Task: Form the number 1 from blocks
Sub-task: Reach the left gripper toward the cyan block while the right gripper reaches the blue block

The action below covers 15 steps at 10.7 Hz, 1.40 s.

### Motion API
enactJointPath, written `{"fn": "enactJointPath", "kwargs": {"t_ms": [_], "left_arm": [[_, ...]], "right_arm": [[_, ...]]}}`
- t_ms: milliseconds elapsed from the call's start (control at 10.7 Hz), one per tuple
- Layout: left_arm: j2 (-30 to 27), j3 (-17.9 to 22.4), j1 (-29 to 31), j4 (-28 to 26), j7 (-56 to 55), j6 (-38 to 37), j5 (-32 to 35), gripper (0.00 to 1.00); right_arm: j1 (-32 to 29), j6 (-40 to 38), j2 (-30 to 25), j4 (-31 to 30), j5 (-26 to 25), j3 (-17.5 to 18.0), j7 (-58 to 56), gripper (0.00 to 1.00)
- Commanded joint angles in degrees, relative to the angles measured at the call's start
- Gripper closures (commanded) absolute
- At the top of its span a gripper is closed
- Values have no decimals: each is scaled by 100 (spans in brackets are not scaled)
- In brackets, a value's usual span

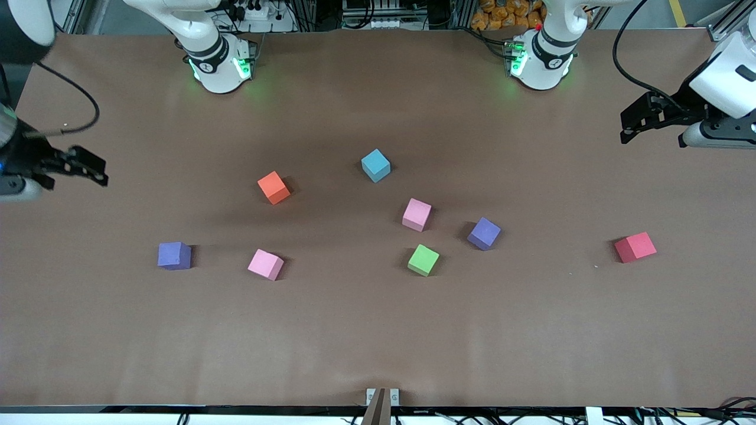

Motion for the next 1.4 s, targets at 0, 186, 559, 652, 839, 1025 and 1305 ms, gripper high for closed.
{"fn": "enactJointPath", "kwargs": {"t_ms": [0,186,559,652,839,1025,1305], "left_arm": [[-75,-12,36,-35,139,8,-111,0],[-49,-30,-16,-44,122,17,-155,0],[39,-135,-1348,-1060,-1465,953,-472,0],[117,-405,-1544,-1359,-1774,1358,-480,0],[433,-1064,-1798,-1651,-3245,1913,-481,0],[907,-1146,-2387,-1670,-3971,2196,-480,0],[1671,-1076,-3291,-1679,-5690,2748,-489,0]], "right_arm": [[283,-326,-219,-28,-50,-383,-84,0],[444,-336,-220,-20,-41,-554,-84,0],[444,-336,-203,-28,-32,-554,-75,0],[444,-371,-142,-37,3,-537,-49,0],[444,-188,348,-28,432,-519,117,0],[392,365,1051,-46,496,-527,162,0],[208,1015,2000,-20,434,-545,171,0]]}}
